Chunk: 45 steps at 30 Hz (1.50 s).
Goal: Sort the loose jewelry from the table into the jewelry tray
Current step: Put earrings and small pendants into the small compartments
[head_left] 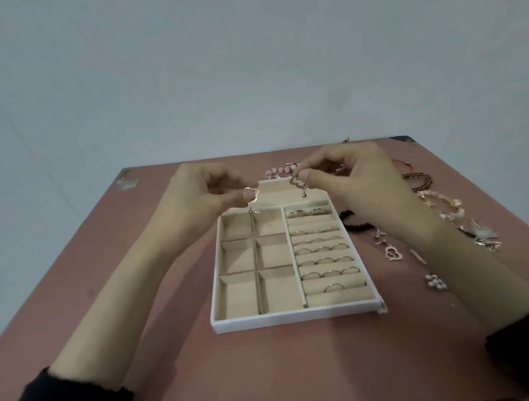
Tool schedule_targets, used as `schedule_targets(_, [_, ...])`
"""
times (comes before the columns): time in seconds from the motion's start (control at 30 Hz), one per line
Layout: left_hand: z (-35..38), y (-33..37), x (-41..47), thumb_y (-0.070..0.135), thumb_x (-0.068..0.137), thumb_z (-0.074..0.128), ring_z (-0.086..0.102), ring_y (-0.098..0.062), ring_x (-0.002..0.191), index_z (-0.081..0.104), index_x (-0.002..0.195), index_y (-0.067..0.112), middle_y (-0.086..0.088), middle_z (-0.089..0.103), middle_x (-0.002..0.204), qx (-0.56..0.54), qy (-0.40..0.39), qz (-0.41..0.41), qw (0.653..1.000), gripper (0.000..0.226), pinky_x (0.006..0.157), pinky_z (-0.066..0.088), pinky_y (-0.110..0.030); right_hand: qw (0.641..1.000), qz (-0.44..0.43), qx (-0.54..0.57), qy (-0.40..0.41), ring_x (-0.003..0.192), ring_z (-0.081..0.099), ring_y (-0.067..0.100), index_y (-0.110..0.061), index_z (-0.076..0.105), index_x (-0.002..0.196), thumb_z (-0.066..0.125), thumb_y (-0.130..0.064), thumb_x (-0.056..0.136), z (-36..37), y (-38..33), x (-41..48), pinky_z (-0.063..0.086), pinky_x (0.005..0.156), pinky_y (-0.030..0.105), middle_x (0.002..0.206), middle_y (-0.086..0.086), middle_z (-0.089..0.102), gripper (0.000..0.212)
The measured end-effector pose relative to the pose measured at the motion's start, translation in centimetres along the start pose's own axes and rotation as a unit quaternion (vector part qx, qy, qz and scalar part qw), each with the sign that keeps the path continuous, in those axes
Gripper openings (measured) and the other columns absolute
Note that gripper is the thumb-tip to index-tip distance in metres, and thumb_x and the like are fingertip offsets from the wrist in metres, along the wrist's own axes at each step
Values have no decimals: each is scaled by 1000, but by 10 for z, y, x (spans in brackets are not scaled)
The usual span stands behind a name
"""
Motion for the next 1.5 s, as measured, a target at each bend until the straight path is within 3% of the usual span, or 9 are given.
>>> schedule_targets(0.13, [-9,-19,-5,1,74,73,66,-14,66,71,85,9,-10,72,74,5,33,-2,999,13,69,53,-18,1000,-8,-23,-9,75,62,21,-21,72,76,67,-14,81,34,-5,23,44,63,19,75,3,71,10])
schedule_targets(0.33, [-13,-33,-2,8,74,75,66,-9,69,72,79,22,0,72,71,50,50,22,997,16,72,50,-21,1000,-7,-25,16,66,54,5,-18,74,78,66,-14,82,46,-1,30,39,60,9,74,1,70,10])
schedule_targets(0.53, [-14,-36,-1,9,76,73,64,5,64,71,81,24,9,72,66,93,-2,20,995,16,64,42,-4,998,-17,-60,19,64,50,1,-16,75,79,65,-11,82,47,0,27,37,60,7,73,2,69,11])
schedule_targets(0.77, [-7,-35,-3,9,77,70,64,2,67,73,83,23,7,71,71,161,-54,30,985,16,70,49,-10,997,-19,-80,16,61,48,1,-17,74,80,65,-13,83,49,0,26,37,57,5,74,3,68,10])
schedule_targets(0.97, [-7,-38,0,14,76,69,56,6,68,72,78,26,24,61,58,218,-5,57,974,13,61,37,-3,996,-19,-84,18,64,50,3,-19,74,80,65,-14,82,49,2,25,38,59,6,76,3,69,11])
schedule_targets(1.03, [-11,-39,1,16,78,67,54,-1,72,72,78,27,23,60,61,207,39,65,975,11,60,36,-4,996,-21,-88,15,64,50,2,-19,74,80,65,-14,82,49,1,25,38,59,7,76,3,70,11])
schedule_targets(1.13, [-14,-46,4,17,80,63,53,4,68,72,81,25,16,62,67,171,106,54,978,12,60,36,-4,996,-19,-83,-6,64,53,7,-18,75,80,66,-14,83,50,-2,26,41,59,10,77,2,71,9])
schedule_targets(1.3, [-18,-57,6,19,80,55,60,-13,81,71,86,28,10,70,81,172,136,26,975,20,77,51,-32,993,-11,-92,-71,70,63,7,-17,75,79,69,-14,81,58,-5,32,44,64,10,75,-4,72,7])
schedule_targets(1.5, [-23,-57,8,16,81,56,61,-16,88,72,90,24,7,72,92,170,137,26,976,20,83,49,-36,967,-11,-182,-177,59,56,-3,-20,74,75,71,-12,77,78,-12,39,42,58,8,66,-4,69,9])
Point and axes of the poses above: each hand's wrist, its own x-axis towards the middle knuckle, its own z-axis out of the palm, y = z × x, the point moved 2 cm from there along x, towards the middle knuckle
